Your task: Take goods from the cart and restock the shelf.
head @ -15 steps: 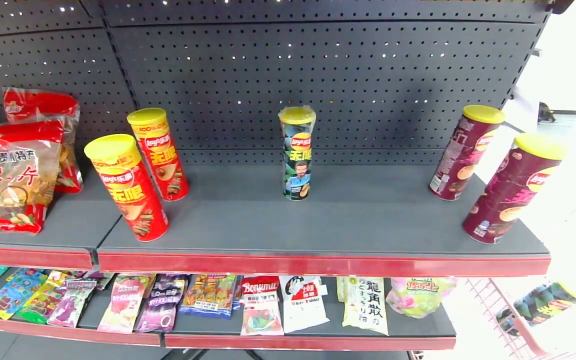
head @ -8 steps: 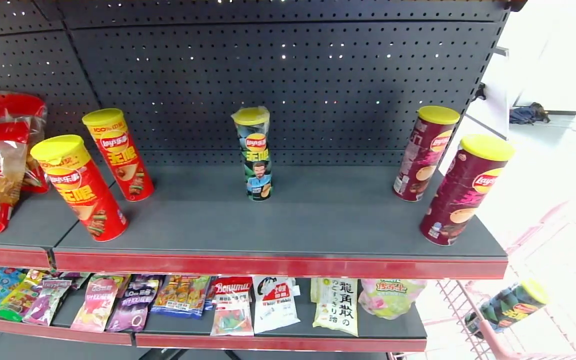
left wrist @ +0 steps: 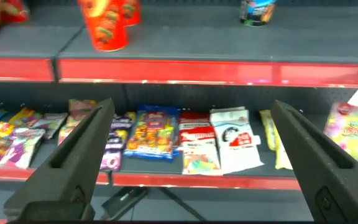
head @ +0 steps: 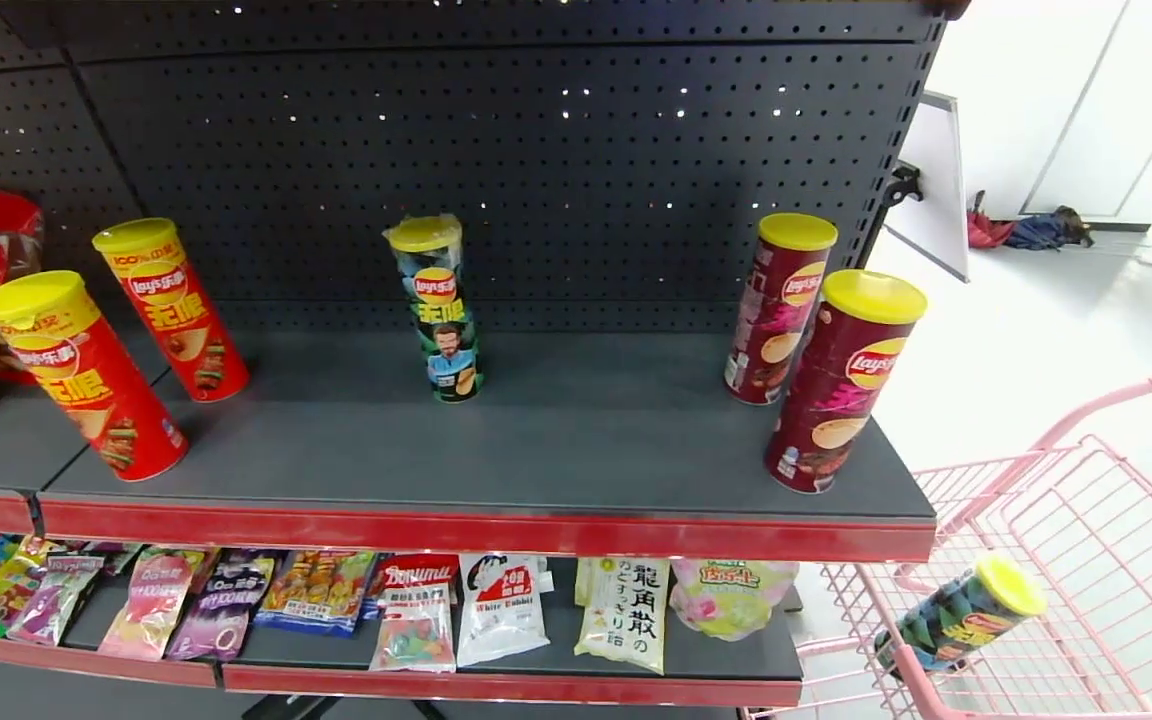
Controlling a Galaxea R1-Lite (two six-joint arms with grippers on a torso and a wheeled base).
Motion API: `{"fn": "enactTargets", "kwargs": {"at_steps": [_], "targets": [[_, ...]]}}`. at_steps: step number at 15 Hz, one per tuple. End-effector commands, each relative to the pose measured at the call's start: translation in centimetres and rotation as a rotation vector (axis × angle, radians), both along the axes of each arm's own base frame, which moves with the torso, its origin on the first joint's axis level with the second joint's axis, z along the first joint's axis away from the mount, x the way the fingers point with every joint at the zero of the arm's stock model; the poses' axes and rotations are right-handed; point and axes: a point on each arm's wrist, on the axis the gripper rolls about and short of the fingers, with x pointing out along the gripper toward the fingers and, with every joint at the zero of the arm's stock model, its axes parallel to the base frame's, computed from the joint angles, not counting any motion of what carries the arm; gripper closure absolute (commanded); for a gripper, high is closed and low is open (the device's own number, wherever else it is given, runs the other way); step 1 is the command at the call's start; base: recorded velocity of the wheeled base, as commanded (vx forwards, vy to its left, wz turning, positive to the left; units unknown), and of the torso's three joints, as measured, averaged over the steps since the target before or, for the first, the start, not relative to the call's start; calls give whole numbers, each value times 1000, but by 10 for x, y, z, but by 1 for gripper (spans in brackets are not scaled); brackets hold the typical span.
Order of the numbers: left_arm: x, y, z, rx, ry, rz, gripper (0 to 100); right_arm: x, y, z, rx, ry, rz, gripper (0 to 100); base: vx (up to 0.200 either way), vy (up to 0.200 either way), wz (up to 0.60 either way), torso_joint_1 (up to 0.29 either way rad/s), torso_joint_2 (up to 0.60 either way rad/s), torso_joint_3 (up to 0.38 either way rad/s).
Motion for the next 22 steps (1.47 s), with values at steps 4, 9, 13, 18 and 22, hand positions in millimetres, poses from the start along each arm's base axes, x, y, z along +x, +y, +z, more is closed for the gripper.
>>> {"fn": "enactTargets", "kwargs": {"at_steps": [4, 9, 13, 18, 22], "targets": [[0, 0, 0, 0, 0, 1, 0, 0, 0, 0, 0, 1, 1, 0, 0, 0, -600, -2, -1, 0], [0, 0, 0, -1, -1, 1, 0, 0, 0, 0, 3, 1, 1, 0, 0, 0, -600, 4, 4, 3], [0, 0, 0, -1, 0, 1, 0, 0, 0, 0, 3, 1, 1, 0, 0, 0, 0, 0, 0, 0], [0, 0, 0, -1, -1, 1, 0, 0, 0, 0, 3, 1, 0, 0, 0, 0, 0, -74, 188, 102], [0, 0, 0, -1, 0, 1, 0, 0, 0, 0, 3, 1, 0, 0, 0, 0, 0, -144, 344, 203]]}}
